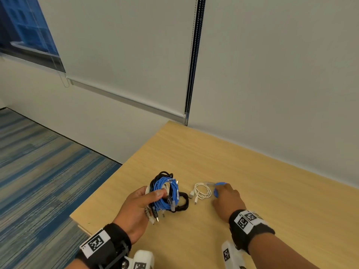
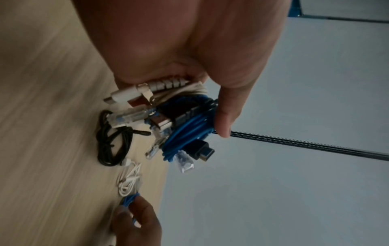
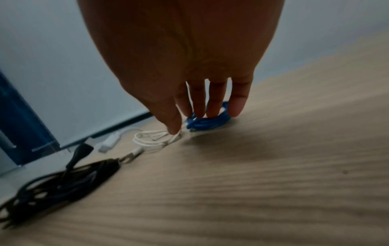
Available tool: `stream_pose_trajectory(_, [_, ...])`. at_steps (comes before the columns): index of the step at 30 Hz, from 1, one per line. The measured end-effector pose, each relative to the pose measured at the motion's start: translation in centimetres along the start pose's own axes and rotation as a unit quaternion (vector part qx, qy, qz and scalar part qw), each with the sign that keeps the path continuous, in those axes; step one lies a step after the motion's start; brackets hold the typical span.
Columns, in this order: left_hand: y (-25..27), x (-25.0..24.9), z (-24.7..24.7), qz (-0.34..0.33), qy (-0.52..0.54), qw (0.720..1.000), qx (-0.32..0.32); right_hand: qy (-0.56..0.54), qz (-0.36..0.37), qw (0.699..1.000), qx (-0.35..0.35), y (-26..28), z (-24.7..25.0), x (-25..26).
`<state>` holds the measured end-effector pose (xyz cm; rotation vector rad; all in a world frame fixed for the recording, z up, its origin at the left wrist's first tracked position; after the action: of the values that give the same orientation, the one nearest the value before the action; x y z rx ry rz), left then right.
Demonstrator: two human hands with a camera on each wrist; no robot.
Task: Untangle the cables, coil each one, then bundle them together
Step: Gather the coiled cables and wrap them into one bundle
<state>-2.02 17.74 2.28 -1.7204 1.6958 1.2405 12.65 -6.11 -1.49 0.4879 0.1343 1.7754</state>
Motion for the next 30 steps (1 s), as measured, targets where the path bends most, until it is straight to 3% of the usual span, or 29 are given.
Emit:
stream_pose_trajectory(5, [0.9,-0.3,1.2,-0.004,0.0,1.0,-0.03,0.003,-0.021,0.999,-0.044,-0.3,1.7,-0.2])
stream_pose_trajectory(9, [1.3,-0.1,1.9,0.002,0.009,0.999,-0.045,-0.046,0.085,0.988,-0.12,0.1,2.4,1.4])
stream_pose_trajectory(12, [1.6,0.1,2.0,0.006,-0.004,0.999,-0.044,-0.003,0.14,0.987,-0.078,0.0,1.0,3.0])
stream_pose_trajectory(15, [1.8,0.2,2.1,0.003,-0.014,0.999,-0.041,0.107,0.106,0.989,-0.005,-0.7,-0.5,3.0])
stream_pose_trajectory(22, [1.8,1.0,2.1,0.013,-0.032,0.998,-0.053,0.138,0.071,0.988,-0.014,-0.4,-1.6,1.0])
stream_pose_trajectory(24, [1.6,1.2,1.5,0.021,-0.05,0.997,-0.059,0.053,0.052,0.997,-0.012,0.3,-1.3,0.6])
stream_pose_trajectory(26, [1.1,1.2,0.7,0.02,-0.079,0.995,-0.062,-0.154,0.026,0.988,0.015,1.0,-0.5,0.3])
stream_pose_trajectory(28, [0.4,1.2,-0.2,0.01,-0.105,0.992,-0.063,-0.355,0.024,0.933,0.054,1.9,0.8,0.6])
stream_pose_trajectory(30, [-0.4,1.6,-1.1,-0.003,-0.124,0.99,-0.072,-0.442,0.046,0.891,0.09,3.4,2.0,2.0])
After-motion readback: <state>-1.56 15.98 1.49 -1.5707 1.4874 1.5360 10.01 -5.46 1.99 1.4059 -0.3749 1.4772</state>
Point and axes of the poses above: each hand's wrist, its own y-axis away from the middle knuckle, its own z-axis out of the back of the hand, x = y × z, the point moved 1 cm from there along -y, towards the middle knuckle, and after that the axes turned 3 degrees about x, right-handed, at the moved point
